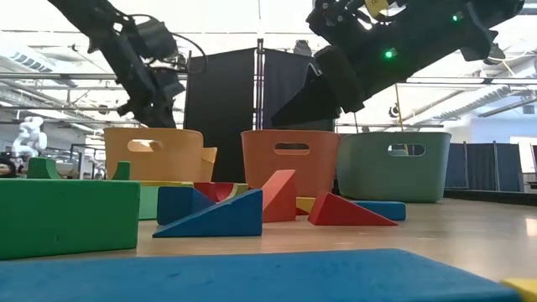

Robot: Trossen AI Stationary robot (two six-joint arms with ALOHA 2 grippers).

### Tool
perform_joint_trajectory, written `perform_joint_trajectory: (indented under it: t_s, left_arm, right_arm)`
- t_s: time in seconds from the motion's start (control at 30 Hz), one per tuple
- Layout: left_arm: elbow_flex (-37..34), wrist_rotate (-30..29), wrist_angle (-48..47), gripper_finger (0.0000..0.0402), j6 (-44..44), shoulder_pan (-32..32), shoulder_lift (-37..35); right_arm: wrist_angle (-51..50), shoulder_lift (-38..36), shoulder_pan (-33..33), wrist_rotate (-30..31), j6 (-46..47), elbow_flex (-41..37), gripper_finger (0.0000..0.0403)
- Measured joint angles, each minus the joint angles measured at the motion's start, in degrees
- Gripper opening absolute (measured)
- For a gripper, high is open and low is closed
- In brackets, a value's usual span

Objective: Sort blocks by size
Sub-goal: Put the gray arch block into the yellow bin, then put the red arch block into the yellow bin

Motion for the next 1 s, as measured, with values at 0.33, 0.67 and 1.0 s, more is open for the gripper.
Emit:
perform_joint_trajectory:
  t_s: [0.33,0.67,1.0]
  left_arm:
    - [0.0,1.2,3.0,0.0132,2.6,3.9,9.8]
    - [0.0,1.4,5.1,0.0135,4.4,5.8,12.2]
    - [0.0,1.5,5.3,0.0203,4.3,5.7,12.1]
  right_arm:
    - [0.1,0.0,-0.4,-0.4,-1.0,0.0,0.0180]
    - [-0.5,0.3,-3.0,-5.9,3.5,0.0,0.0180]
    - [-0.6,0.3,-3.0,-6.0,4.0,0.0,0.0181]
